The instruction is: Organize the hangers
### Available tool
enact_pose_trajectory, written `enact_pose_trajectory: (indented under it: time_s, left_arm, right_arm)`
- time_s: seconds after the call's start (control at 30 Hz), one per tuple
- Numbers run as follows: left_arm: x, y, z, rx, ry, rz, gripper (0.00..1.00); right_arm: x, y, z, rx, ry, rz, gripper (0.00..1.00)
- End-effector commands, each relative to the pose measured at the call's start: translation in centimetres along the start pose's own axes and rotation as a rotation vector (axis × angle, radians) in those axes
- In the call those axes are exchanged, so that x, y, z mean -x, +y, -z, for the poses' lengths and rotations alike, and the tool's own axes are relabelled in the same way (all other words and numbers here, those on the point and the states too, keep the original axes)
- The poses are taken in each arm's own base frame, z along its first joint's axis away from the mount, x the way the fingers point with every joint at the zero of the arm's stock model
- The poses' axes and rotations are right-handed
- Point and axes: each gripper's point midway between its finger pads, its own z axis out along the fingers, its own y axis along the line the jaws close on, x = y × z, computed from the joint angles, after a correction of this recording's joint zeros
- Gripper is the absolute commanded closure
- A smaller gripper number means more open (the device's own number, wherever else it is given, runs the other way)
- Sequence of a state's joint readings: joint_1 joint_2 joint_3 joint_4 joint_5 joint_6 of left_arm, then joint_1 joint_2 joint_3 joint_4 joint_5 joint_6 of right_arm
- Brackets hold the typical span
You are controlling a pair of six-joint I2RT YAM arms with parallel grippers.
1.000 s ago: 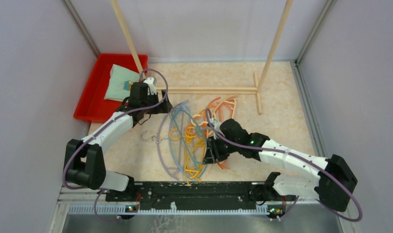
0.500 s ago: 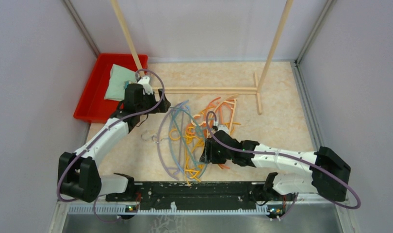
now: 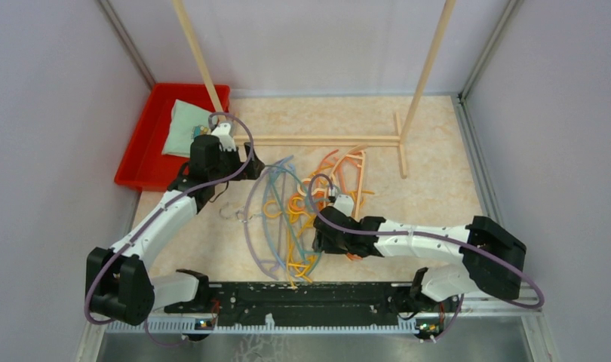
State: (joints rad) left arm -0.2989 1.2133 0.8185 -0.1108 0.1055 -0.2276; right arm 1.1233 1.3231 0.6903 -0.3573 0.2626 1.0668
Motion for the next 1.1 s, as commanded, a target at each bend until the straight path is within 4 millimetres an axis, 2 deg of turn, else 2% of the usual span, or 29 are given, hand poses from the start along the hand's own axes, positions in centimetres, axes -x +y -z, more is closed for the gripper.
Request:
enact_pose_trajectory:
  time_s: [0.0,0.13,0.2,0.27,0.3,0.37,0.4,0.57,0.73,0.93,1.07]
  left_arm:
    - [-0.3,-0.4,0.6,-0.021,-0.013,-0.009,0.01]
    - [-1.0,-0.2,0.6,-0.015,0.002,-0.006,0.01]
    - [-1.2,-0.2,0.7,-0.014,0.006,-0.007,0.01]
    - [-1.3,-0.2,0.8,-0.017,0.008,-0.004,0.01]
    - [-1.4,-0.2,0.8,-0.016,0.010,-0.002,0.01]
    - [-1.4,-0.1,0.9,-0.014,0.011,0.000,0.01]
    - [-1.5,-0.1,0.9,-0.011,0.010,0.001,0.01]
    - [-0.9,-0.1,1.1,-0.006,-0.011,0.007,0.01]
    - [0.4,0.1,1.4,0.017,-0.047,0.008,0.01]
    - [4.6,-1.0,2.6,0.006,-0.148,0.025,0.01]
    - [6.9,-1.6,2.4,-0.009,-0.192,0.014,0.01]
  right_arm:
    - [1.9,1.8,-0.4,0.003,-0.074,0.010,0.55]
    - [1.9,2.0,-1.4,0.007,-0.077,0.036,0.59]
    - [1.7,2.1,-1.8,0.009,-0.075,0.041,0.64]
    - [1.8,2.2,-1.8,0.009,-0.077,0.049,0.74]
    - [1.9,2.3,-1.7,0.010,-0.080,0.053,0.82]
    - [2.4,2.3,-1.0,0.006,-0.097,0.061,0.96]
    - [2.7,2.1,-0.6,0.001,-0.109,0.062,1.00]
    - [4.0,1.6,2.4,0.005,-0.142,0.103,1.00]
    - [5.8,1.0,6.9,0.006,-0.185,0.122,1.00]
    - [11.5,-1.4,13.5,-0.153,-0.371,0.204,1.00]
    - [13.3,-0.1,15.2,-0.156,-0.397,0.263,1.00]
